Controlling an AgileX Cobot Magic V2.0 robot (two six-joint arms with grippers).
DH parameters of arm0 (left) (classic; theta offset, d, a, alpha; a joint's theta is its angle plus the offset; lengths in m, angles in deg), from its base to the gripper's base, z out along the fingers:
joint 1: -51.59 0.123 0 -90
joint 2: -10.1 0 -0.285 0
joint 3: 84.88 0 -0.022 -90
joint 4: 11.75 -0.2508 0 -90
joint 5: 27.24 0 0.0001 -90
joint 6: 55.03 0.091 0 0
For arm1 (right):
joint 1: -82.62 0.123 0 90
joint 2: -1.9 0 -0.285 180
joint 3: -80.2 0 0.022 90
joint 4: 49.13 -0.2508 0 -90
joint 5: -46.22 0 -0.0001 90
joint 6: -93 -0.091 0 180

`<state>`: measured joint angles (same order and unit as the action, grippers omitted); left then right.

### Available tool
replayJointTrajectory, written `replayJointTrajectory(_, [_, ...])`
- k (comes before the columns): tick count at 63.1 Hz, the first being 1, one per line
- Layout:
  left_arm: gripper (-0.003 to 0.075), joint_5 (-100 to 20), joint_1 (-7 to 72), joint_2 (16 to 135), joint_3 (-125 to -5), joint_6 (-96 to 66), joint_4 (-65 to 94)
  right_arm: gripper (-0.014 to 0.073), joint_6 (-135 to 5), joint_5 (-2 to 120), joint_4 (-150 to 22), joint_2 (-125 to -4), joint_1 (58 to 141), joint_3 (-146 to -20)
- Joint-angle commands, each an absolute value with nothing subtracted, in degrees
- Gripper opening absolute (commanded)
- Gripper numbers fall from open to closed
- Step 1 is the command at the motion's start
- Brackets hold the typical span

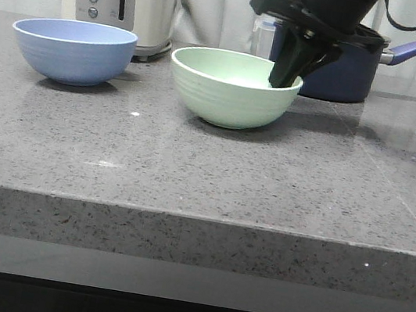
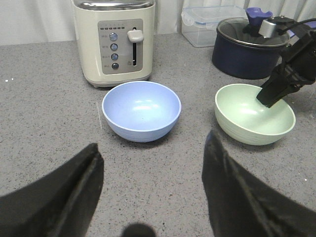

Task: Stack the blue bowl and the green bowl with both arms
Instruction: 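Slide the pale green bowl with the right gripper toward the blue bowl, then release the green bowl and raise the right gripper beside it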

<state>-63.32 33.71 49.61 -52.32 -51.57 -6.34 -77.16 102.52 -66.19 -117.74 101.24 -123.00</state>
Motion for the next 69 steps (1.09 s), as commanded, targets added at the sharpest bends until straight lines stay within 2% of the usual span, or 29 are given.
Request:
replayJointTrajectory(1, [0.0438,-58.8,33.2,50.1,-53.9,-51.7,-6.0,0.0015,-77.3,100.2,-66.7,-114.5,101.1,-125.1])
replayJointTrajectory(14, [0.0438,-58.8,33.2,50.1,-53.9,-51.7,-6.0,0.0272,-77.3,99.3,-66.7,-114.5,101.1,-125.2])
replayJointTrajectory(18, [0.0438,-58.8,33.2,50.1,-53.9,-51.7,-6.0,0.0306,-77.3,98.9,-66.7,-114.2,101.1,-125.2])
replayJointTrajectory(40, [0.0438,-58.8,33.2,50.1,-53.9,-51.7,-6.0,0.0314,-77.3,102.4,-65.3,-105.5,99.0,-124.9])
replayJointTrajectory(51, [0.0438,-58.8,33.2,50.1,-53.9,-51.7,-6.0,0.0314,-77.2,99.3,-65.2,-99.1,94.7,-117.7])
replayJointTrajectory(58, [0.0438,-58.8,33.2,50.1,-53.9,-51.7,-6.0,0.0281,-76.0,97.4,-65.3,-96.3,92.2,-111.7])
replayJointTrajectory(62, [0.0438,-58.8,33.2,50.1,-53.9,-51.7,-6.0,0.0197,-74.5,96.8,-65.8,-95.7,91.7,-108.6])
replayJointTrajectory(69, [0.0438,-58.8,33.2,50.1,-53.9,-51.7,-6.0,-0.0007,-69.0,95.3,-69.4,-95.9,91.8,-104.4])
